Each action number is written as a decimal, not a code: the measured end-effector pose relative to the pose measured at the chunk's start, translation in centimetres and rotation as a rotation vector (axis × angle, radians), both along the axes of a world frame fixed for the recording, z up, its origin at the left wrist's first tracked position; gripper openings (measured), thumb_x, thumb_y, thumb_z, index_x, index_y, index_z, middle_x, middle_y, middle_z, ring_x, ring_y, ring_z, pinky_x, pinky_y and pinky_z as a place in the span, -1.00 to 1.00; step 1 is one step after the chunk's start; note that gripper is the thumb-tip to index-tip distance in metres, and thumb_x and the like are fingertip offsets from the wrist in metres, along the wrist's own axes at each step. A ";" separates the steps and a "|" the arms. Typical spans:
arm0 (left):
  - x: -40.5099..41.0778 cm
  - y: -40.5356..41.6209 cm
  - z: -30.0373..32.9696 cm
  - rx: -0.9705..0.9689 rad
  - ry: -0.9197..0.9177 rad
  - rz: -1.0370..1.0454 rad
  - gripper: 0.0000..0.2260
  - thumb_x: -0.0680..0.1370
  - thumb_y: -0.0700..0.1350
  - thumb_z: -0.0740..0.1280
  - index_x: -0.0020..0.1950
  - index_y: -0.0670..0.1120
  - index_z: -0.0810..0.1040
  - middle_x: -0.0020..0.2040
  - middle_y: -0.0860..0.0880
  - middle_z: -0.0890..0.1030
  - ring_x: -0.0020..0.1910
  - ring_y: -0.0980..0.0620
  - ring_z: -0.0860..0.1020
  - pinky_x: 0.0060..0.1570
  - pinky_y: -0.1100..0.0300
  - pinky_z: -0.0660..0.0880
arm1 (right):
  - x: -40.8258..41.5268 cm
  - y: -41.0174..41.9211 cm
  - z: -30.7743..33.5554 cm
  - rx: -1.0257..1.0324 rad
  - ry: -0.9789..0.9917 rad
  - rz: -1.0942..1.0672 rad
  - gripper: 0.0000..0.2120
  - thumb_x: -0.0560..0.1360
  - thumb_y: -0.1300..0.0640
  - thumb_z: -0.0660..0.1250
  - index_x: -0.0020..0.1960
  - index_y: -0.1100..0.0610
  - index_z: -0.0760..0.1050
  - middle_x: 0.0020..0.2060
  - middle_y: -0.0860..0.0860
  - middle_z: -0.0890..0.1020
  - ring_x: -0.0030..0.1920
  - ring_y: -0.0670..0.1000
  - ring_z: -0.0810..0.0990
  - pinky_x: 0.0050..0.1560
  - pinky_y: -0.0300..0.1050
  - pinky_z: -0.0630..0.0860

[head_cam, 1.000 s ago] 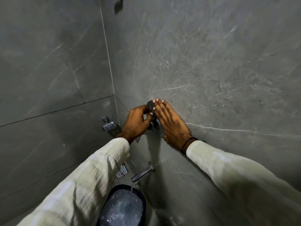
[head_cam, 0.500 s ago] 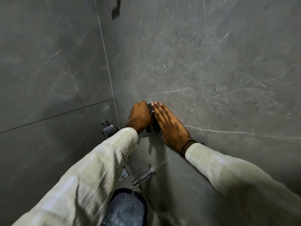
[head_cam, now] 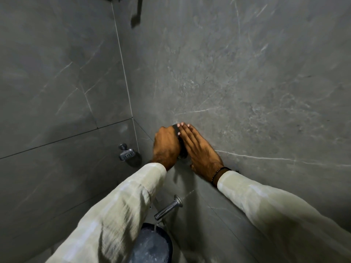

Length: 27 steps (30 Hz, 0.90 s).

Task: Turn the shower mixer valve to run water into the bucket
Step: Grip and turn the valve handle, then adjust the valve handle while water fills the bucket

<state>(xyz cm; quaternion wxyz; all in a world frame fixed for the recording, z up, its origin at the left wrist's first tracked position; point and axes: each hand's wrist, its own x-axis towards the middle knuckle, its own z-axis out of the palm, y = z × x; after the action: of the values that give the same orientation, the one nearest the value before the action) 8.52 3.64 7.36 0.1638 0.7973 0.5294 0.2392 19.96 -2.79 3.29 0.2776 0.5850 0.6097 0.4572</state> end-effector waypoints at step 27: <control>-4.6 -3.0 -2.6 0.502 0.517 -0.225 -0.46 0.60 -0.06 0.26 0.55 -0.20 0.27 0.49 -0.24 0.42 0.41 -0.28 0.40 0.37 -0.15 0.35 | -0.4 -3.9 2.4 -0.072 0.096 -0.072 -0.09 0.68 -0.27 0.00 0.69 0.35 -0.27 0.69 0.33 -0.22 0.70 0.30 -0.26 0.61 0.23 -0.39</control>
<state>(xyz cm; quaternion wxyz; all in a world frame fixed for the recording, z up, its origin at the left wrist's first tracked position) 3.90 0.63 4.72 -0.1504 0.8999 0.3872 0.1326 19.51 -6.69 5.65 0.2852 0.6174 0.6170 0.3959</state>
